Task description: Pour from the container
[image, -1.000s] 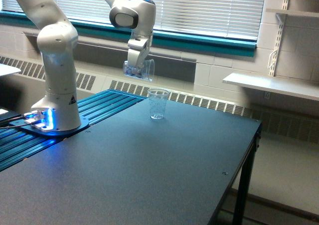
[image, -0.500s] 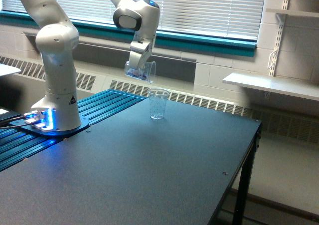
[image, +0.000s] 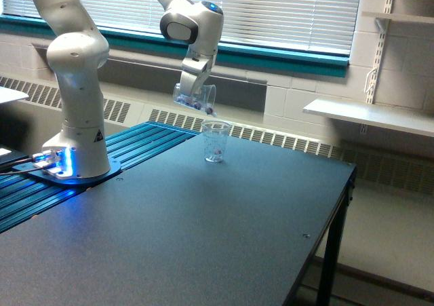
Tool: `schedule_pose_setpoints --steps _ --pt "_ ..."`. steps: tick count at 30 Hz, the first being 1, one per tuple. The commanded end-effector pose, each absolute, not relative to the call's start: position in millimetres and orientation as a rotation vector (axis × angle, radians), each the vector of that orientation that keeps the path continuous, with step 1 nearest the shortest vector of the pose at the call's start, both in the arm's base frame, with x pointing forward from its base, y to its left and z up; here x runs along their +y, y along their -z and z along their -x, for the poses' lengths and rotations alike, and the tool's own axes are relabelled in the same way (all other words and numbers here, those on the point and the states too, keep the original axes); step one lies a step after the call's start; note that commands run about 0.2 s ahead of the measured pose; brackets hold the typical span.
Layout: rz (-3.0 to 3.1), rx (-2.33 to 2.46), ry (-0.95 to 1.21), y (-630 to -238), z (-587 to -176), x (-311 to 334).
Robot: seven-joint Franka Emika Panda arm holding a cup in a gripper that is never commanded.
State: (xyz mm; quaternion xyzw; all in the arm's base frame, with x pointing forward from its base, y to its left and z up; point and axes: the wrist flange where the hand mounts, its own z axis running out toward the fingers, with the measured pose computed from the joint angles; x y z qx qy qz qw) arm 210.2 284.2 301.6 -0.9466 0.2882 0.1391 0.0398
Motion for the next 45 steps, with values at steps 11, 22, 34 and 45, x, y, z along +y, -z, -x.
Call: schedule_pose_setpoints --steps 11,22,34,45 --pt "2.906 0.862 -0.466 -297.4 -213.9 300.7" --pt "2.867 0.879 -0.52 -301.7 -219.5 305.2" --pt "2.84 0.916 -0.563 -301.6 -226.9 299.3" --pt "2.827 0.943 -0.591 -297.3 -229.0 293.2"
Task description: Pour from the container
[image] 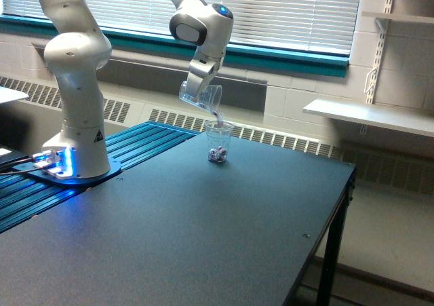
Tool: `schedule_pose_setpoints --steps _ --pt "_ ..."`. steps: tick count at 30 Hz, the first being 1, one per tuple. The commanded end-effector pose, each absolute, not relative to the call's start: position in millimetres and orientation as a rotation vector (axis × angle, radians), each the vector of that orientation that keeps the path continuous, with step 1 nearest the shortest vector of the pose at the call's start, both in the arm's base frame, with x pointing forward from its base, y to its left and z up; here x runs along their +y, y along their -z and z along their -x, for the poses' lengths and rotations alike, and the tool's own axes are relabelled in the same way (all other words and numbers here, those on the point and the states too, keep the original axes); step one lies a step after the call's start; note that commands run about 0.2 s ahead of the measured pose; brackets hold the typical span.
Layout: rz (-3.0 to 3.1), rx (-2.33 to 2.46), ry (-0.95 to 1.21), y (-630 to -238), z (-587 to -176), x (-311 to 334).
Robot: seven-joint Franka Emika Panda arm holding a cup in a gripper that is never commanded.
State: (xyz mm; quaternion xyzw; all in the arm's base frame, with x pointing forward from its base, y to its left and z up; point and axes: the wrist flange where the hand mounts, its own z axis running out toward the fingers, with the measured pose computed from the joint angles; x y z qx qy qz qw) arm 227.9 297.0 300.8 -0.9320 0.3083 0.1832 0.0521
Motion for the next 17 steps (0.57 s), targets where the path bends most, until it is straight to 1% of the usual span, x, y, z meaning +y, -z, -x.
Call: schedule_pose_setpoints --steps 1,17 --pt "2.827 0.944 -0.593 -297.1 -228.9 293.0" --pt "2.851 1.015 -0.54 -288.3 -241.7 277.7"
